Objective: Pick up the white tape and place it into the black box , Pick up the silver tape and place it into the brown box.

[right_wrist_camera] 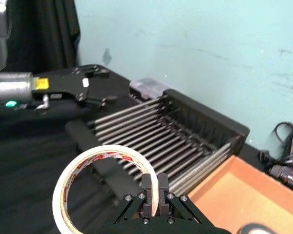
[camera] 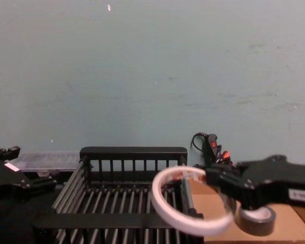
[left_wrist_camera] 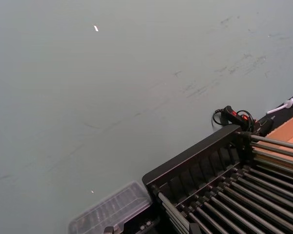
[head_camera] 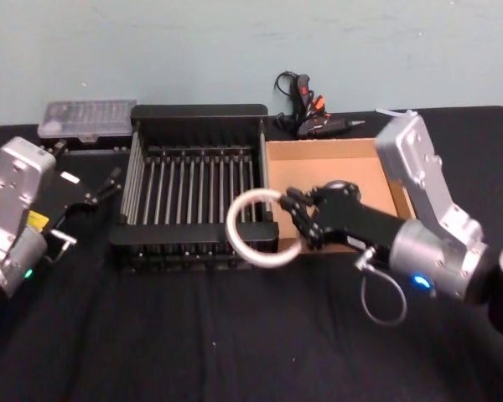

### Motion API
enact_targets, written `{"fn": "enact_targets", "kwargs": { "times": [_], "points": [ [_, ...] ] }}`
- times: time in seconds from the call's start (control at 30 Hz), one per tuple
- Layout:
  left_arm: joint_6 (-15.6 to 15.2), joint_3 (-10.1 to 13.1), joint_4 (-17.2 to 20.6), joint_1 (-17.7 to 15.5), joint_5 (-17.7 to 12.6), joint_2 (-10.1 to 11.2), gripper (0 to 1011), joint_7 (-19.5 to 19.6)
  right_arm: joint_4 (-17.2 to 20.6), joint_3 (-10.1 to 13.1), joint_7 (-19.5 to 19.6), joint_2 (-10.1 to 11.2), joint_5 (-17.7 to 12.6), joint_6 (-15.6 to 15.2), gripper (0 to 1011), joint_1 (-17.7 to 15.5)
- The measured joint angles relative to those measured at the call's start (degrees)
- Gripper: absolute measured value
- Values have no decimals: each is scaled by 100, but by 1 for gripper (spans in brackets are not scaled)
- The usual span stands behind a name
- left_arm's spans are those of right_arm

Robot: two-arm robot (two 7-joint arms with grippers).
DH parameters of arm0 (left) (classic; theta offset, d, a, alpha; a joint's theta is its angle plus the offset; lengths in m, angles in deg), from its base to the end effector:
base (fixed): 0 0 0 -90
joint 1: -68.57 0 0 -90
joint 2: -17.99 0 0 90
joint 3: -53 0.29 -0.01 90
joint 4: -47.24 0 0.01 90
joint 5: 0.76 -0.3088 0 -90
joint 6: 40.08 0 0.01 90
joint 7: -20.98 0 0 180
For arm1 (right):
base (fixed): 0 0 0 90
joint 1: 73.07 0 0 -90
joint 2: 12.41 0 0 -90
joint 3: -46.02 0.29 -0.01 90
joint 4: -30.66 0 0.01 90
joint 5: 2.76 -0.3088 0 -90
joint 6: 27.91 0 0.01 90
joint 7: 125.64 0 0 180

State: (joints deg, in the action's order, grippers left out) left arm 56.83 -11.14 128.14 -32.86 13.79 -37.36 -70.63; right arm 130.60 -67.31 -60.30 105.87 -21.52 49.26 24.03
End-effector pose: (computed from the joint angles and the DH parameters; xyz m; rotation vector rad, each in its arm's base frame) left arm 0.3581 0.0827 -0.3023 0.3045 -0.2850 1.2478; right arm 0.3311 -0.0028 -0.2398 -0.2298 -0.0226 -0.7231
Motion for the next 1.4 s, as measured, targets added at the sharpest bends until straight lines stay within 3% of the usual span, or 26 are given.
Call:
{"fn": "enact_targets", "kwargs": {
  "times": [0.43,0.87,1.4],
  "points": [
    [0,0,0,0,0,0,1001,0,-965,-200,115,-576,63,75,86,959],
    [0,0,0,0,0,0,1001,0,-2171,-432,221,-1225,350,266,86,1817],
    [0,0,0,0,0,0,1001,0,-3651,-624,199,-1898,653,503,86,2475]
  ]
}}
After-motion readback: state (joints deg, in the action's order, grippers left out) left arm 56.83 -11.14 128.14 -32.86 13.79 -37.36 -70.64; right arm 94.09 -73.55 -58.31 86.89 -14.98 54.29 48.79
